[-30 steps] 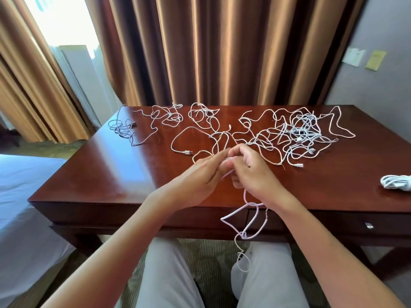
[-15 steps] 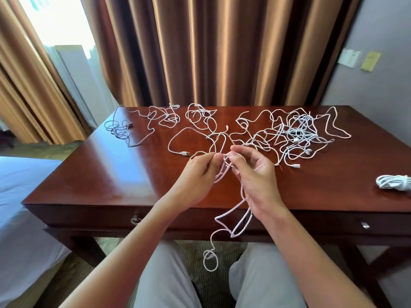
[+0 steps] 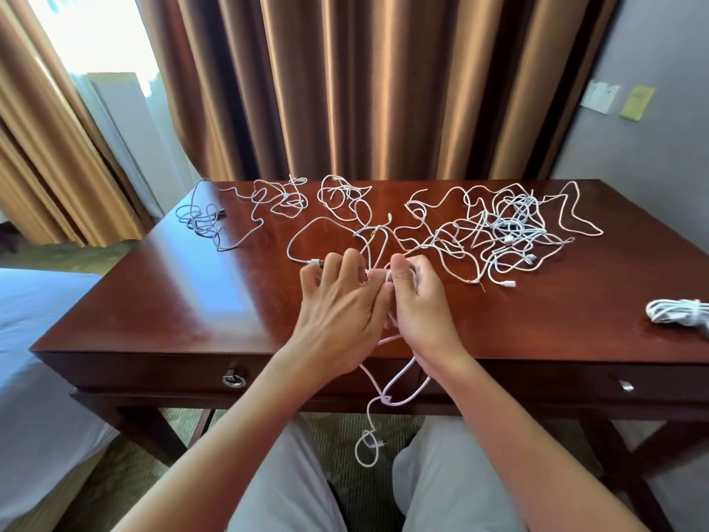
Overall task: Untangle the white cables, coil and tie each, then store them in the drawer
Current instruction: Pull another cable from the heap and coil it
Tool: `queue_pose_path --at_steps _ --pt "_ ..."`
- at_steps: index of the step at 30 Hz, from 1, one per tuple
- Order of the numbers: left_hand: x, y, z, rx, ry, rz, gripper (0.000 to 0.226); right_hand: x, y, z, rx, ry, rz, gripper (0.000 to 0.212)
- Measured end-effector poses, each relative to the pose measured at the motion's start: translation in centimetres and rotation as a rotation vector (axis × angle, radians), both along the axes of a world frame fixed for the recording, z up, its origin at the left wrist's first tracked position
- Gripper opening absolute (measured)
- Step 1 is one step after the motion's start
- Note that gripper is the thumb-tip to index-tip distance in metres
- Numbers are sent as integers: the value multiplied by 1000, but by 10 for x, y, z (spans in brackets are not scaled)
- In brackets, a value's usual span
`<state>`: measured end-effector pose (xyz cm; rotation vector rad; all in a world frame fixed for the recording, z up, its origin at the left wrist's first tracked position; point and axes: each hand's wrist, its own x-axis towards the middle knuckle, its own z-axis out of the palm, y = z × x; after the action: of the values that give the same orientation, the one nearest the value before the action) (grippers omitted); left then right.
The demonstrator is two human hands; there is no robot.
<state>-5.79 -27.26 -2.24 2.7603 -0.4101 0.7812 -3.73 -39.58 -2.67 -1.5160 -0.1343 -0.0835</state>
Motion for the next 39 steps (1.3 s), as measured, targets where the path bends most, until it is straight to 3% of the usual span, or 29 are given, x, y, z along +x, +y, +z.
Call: queue_pose_path --at_steps 2,6,9,11,15,24,29,31,35,37,39 --pt "-2 9 2 -30 15 -67 42 0 -9 4 -62 25 65 24" --pt "1 18 18 -411 80 -339 23 -4 -17 17 -115 86 298 44" --pt "7 13 22 -339 142 -453 44 -7 -13 25 -65 158 356 67" --pt "7 8 17 -258 129 -482 45 -8 -11 29 16 241 311 73" --pt "10 6 6 -292 -6 -465 27 -7 -12 30 38 299 253 66" --pt "3 3 11 -399 89 -418 17 -5 -7 21 -6 178 183 43" --pt "11 10 4 -653 178 -362 16 -12 -6 26 -46 143 254 43" --pt "13 13 3 -684 175 -344 22 -17 -11 31 -138 126 268 52" --pt "13 19 11 -707 153 -318 27 -19 -27 31 -620 -20 210 79" --pt "17 27 14 -795 152 -282 28 -19 -38 26 -751 -119 209 74" --pt "21 35 18 -873 129 -230 31 -20 -46 21 -644 -160 310 59"
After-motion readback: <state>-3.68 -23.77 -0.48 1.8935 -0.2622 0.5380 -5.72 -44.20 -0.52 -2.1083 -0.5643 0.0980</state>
